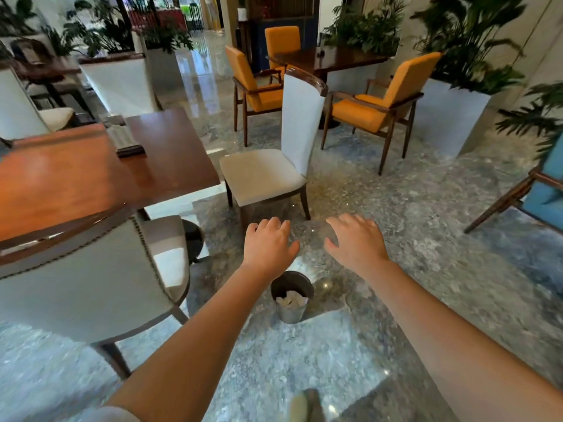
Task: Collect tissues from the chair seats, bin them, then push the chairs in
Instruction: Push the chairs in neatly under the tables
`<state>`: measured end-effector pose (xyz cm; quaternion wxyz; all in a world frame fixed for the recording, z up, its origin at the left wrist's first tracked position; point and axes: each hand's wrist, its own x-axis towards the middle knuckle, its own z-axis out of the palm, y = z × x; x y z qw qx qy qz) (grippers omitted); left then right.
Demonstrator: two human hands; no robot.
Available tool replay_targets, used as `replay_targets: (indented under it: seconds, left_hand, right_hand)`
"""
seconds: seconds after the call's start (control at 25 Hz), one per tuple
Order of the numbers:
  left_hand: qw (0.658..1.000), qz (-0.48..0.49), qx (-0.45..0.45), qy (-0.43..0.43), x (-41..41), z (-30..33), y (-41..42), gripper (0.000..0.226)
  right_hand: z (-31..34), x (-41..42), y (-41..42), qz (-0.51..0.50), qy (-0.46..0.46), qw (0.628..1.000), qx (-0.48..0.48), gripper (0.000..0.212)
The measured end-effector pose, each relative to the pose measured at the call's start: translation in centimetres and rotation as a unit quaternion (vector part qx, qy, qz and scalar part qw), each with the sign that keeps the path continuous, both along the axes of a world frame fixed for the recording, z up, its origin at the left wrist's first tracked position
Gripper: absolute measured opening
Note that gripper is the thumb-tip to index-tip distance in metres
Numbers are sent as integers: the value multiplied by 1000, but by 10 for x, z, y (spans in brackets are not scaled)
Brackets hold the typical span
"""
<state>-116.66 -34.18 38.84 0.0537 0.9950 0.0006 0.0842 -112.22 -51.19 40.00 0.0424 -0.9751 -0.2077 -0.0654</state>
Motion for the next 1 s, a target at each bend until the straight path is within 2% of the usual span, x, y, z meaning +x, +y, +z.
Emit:
replay_targets:
  seconds: [0.32,0.56,1.0]
  left_hand:
    - [1000,-8,-17,6,182,2,-73,50]
    - [1000,3,6,5,311,10,-115,47]
    - [993,113,-9,-6,539,-3,-224,43]
  right_hand:
    - [4,174,-64,-6,6,1000,-3,42]
    - [5,299,-101,13,4,1000,5,46]
    - [3,570,-195,127,15,992,-21,45]
